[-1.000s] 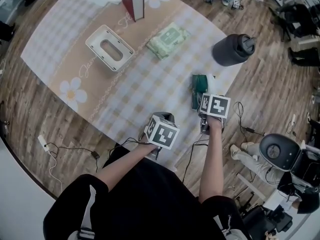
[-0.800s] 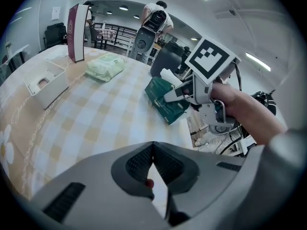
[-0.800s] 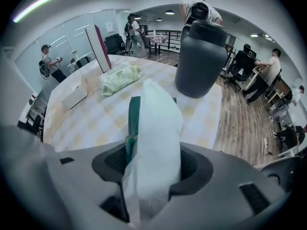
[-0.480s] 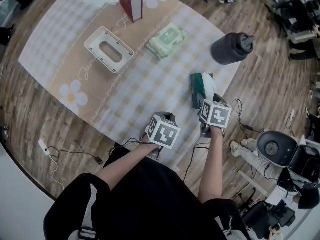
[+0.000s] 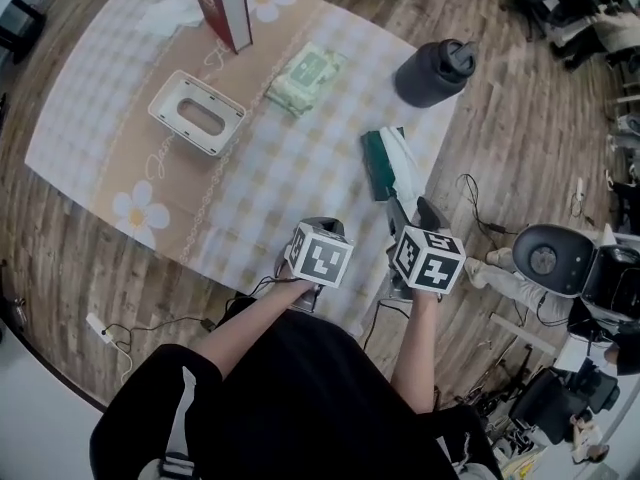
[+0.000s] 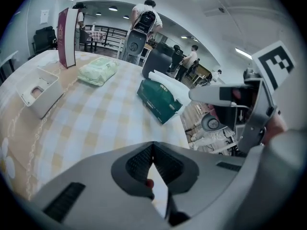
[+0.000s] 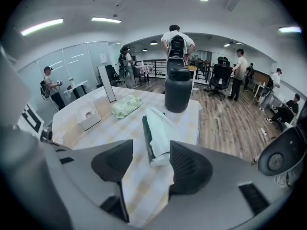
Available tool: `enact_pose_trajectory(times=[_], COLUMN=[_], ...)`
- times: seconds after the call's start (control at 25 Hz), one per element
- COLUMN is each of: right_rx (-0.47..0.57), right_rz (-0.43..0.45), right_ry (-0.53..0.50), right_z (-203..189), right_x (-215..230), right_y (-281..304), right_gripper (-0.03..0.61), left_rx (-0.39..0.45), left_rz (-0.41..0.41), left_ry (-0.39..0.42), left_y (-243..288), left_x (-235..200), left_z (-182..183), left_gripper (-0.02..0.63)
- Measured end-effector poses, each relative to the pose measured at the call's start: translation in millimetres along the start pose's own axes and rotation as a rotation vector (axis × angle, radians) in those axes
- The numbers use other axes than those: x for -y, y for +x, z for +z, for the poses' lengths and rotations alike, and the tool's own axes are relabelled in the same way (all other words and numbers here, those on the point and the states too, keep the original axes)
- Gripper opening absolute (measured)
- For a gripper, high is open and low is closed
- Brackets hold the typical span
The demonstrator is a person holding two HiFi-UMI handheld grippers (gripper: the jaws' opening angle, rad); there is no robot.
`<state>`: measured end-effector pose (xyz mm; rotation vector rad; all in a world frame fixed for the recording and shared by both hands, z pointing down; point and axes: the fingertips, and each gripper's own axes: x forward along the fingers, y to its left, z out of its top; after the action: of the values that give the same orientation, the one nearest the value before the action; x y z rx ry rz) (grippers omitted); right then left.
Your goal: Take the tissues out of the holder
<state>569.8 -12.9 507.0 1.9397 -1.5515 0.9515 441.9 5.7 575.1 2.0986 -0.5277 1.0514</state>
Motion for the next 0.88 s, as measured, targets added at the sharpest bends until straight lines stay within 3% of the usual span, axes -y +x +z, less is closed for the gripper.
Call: enact_pose_trajectory(times=[0.08, 0.16, 0.32, 0.52, 0.88], right_rx=[0.013, 0.017, -0.013, -0.060, -0.126], right_rz=[-0.009, -0.017, -0.012, -0.013, 0.041], right_ry=[0.039, 0.084, 0.144, 0.193, 0.160], right_z=[-10, -20, -41, -64, -93], right_x=[-4, -8, -19, -32, -70], right_y=[-11, -18, -25, -25, -27], right_gripper=[0.221, 0.117, 0.041, 0.014, 0.012], left_rx=[-0.002, -0.003, -0.009, -0.018, -0.033], left_rz=[-0.003, -0.006, -0.015, -0.019, -0.012], left_ry=[0.013, 0.026, 0.054, 0.085, 0.113], left_y=[-2, -3, -6, -11, -16], left_x=[1, 1, 3, 6, 3], left_z=[-1, -2, -3, -9, -23], left_gripper=[0.002, 0.002, 0.002, 0.002, 0.002])
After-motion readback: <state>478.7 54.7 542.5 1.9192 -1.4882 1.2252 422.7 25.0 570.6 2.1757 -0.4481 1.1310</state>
